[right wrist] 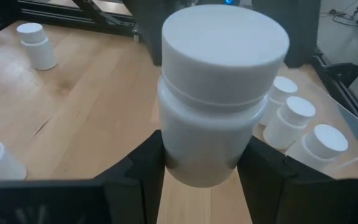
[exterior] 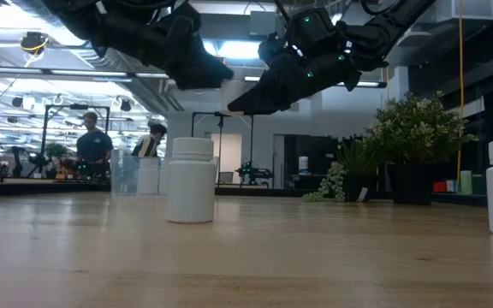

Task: Pick and place pill bottles into a basket
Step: Put the white medicine bottle into the transparent bin

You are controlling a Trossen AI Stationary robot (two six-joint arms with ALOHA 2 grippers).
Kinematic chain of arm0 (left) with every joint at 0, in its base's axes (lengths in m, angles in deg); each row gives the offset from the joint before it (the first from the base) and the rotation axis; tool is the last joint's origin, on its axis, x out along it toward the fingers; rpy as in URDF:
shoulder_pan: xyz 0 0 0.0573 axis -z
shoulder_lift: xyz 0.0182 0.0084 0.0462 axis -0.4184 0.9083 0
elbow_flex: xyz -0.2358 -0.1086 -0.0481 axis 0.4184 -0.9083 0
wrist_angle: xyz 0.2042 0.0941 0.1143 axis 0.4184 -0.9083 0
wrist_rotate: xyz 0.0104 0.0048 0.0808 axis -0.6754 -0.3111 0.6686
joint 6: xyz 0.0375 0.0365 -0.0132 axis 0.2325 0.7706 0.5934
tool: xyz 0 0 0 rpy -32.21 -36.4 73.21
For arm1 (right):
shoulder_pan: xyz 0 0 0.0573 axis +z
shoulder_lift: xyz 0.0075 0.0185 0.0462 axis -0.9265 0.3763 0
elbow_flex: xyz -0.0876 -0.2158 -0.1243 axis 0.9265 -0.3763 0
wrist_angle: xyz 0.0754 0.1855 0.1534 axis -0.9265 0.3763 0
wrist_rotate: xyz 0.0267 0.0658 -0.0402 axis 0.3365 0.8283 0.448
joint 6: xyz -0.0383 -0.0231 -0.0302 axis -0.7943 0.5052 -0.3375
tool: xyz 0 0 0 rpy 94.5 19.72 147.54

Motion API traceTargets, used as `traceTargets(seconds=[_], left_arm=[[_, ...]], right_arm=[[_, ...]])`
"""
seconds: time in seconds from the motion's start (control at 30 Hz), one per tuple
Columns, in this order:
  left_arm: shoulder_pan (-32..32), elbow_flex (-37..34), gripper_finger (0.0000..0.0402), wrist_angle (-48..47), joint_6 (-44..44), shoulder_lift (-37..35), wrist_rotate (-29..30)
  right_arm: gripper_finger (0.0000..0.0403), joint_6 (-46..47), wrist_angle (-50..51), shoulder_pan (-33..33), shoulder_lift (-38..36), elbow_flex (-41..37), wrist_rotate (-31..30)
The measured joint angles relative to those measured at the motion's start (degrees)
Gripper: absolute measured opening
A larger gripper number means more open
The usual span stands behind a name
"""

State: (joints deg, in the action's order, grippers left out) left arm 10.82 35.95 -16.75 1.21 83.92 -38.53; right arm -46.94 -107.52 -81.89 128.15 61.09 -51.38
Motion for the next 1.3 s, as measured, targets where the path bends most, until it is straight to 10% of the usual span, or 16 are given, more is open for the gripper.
traceTargets(seconds=[0.5,0.87,1.3], left_arm=[[0.0,4.3,0.0237,-3.1,1.0,3.5,-0.2],[0.0,6.0,0.0153,-6.2,3.6,3.6,-0.4],[-0.1,6.1,0.0153,-10.7,5.7,3.0,0.1]], right_arm=[[0.0161,-1.3,0.2,0.0,0.0,0.0,0.0],[0.0163,-1.3,0.0,-0.1,0.0,0.0,-0.1],[0.0246,0.0,0.4,0.0,0.0,0.0,0.2]])
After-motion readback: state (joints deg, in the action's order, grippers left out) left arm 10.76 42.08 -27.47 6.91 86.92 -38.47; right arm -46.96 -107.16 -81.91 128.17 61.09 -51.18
